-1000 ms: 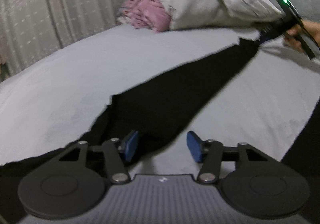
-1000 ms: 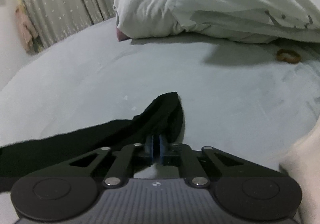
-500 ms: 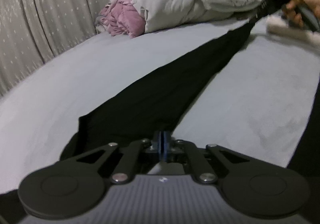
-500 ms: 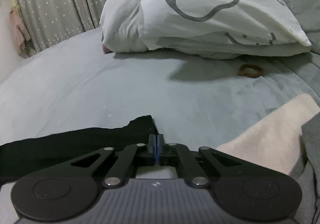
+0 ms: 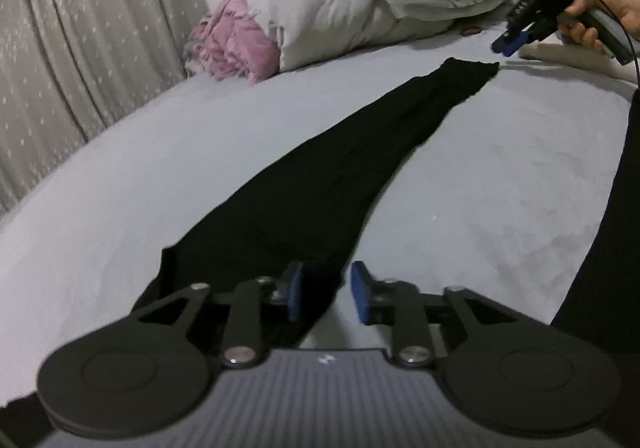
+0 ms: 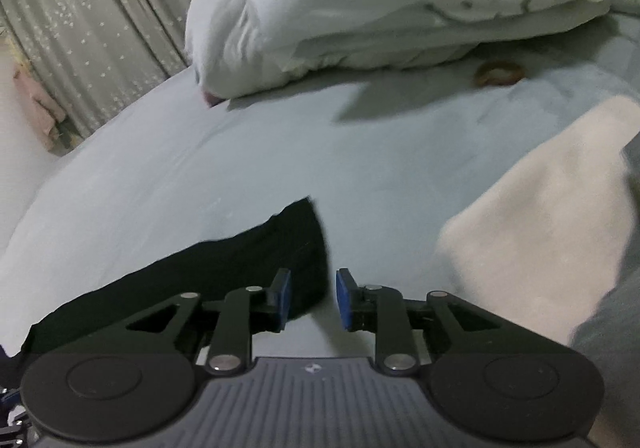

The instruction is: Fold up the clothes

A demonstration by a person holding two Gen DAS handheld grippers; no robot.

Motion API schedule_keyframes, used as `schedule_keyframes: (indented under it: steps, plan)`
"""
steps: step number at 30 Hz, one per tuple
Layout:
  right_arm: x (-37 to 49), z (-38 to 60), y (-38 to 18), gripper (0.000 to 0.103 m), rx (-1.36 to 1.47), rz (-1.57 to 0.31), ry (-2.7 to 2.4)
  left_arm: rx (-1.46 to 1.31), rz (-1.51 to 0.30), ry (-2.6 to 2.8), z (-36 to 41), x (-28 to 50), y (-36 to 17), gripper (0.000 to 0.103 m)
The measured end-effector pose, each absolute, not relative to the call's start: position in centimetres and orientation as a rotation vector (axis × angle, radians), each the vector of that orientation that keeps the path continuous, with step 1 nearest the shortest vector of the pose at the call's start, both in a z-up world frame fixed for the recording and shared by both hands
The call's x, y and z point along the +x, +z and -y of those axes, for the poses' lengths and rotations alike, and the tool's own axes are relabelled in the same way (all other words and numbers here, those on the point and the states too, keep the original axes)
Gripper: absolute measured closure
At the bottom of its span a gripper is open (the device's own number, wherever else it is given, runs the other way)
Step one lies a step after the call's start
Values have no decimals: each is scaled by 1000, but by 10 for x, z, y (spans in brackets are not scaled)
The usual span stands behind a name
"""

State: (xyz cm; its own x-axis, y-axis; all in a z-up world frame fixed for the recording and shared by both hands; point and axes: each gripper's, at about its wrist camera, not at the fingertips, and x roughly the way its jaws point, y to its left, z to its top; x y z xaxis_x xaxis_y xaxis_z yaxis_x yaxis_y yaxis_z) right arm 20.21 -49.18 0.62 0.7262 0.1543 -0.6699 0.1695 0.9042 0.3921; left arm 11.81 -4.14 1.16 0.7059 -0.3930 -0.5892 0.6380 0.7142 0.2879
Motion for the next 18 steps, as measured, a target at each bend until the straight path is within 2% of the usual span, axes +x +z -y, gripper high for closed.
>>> schedule_keyframes:
  steps: [3,4,5,7,9,18]
  plan:
    - [209,474,-3,78,423,-757,8,516,-522,-591,47,123,8,69]
    - [209,471,-2,93,412,-747,5,517,-523,-586,48,125,7,69]
    - [208,470,-1,98,405,-738,0,513,-525,-579,48,128,6,69]
    - [208,467,2,100,391,-718,-12,498,-527,-570,46,131,4,71]
    - [205,469,8,100,380,-697,-27,480,-531,-567,45,134,3,100]
    - [175,497,49,100,302,-667,-104,331,-532,-621,36,133,21,101]
